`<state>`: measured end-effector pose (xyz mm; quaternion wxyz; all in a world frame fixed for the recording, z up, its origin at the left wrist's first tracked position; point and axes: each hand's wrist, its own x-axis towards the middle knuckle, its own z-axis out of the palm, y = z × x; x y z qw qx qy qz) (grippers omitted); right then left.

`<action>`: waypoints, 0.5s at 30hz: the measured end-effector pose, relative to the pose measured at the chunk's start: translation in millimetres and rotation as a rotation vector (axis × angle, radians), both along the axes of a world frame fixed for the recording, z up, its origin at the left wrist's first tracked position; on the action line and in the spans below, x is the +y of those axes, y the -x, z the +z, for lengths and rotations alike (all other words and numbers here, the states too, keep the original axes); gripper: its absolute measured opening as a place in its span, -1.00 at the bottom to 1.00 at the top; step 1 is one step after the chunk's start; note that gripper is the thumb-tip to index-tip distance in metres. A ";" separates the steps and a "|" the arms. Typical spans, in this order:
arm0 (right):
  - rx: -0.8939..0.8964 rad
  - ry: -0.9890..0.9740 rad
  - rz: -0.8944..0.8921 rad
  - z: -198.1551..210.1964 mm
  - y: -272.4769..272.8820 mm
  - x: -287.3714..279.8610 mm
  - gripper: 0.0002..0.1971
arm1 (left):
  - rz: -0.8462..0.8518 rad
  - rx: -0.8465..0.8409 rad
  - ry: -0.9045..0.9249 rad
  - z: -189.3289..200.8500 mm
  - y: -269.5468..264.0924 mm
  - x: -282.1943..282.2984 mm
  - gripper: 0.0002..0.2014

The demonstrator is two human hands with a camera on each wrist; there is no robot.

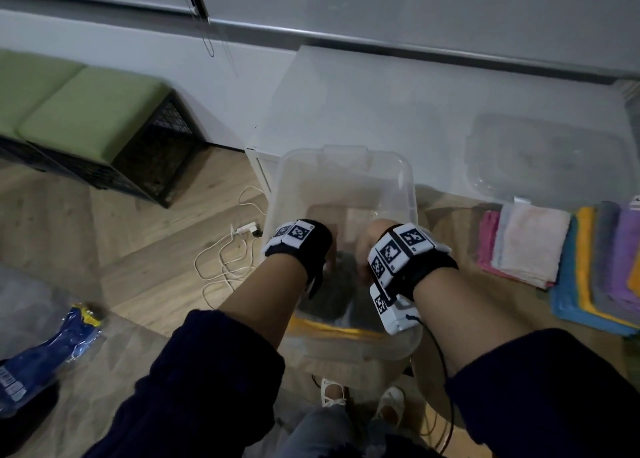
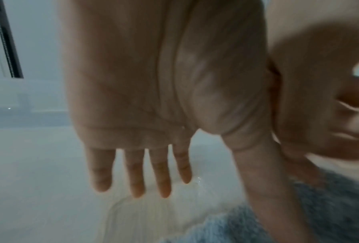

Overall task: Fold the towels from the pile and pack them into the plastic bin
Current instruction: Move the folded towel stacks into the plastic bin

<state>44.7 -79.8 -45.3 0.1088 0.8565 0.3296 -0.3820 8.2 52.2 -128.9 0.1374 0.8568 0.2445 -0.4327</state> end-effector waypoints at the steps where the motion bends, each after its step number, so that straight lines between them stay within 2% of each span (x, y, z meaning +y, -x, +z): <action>1: 0.005 -0.025 -0.098 5.6 -4.0 1.7 -0.68 | 0.007 -0.010 0.029 0.3 -8.5 -1.7 0.23; 2: -0.013 -0.051 -0.143 8.9 -8.3 2.9 -0.69 | -0.031 -0.010 0.067 -7.6 -19.2 -0.9 0.22; 4: -0.051 -0.101 -0.173 19.8 -19.2 6.0 -0.76 | -0.144 0.051 0.085 32.0 -22.7 -18.6 0.35; 5: -0.035 -0.080 -0.216 27.8 -21.5 8.3 -0.76 | -0.149 0.083 0.030 42.8 -21.3 -22.8 0.43; 6: -0.018 -0.100 -0.244 27.1 -24.6 8.9 -0.73 | -0.106 0.096 -0.025 45.3 -18.5 -24.9 0.42; 7: 0.005 -0.078 -0.231 25.6 -23.7 6.6 -0.70 | -0.074 0.167 -0.076 52.2 -9.7 -29.6 0.31; 9: 0.050 -0.105 -0.247 4.2 -24.8 4.9 -0.65 | -0.030 0.254 -0.100 41.2 4.3 -30.3 0.11; 11: 0.084 -0.132 -0.331 -14.3 -26.1 5.6 -0.59 | 0.053 0.238 -0.048 15.2 8.5 -22.9 0.12; 13: 0.103 -0.113 -0.436 -20.3 -26.5 10.1 -0.50 | 0.029 0.286 0.058 -19.2 6.3 -12.3 0.19; 15: 0.087 -0.062 -0.514 -18.6 -27.6 14.3 -0.42 | 0.066 0.363 0.185 -32.9 4.4 -6.2 0.06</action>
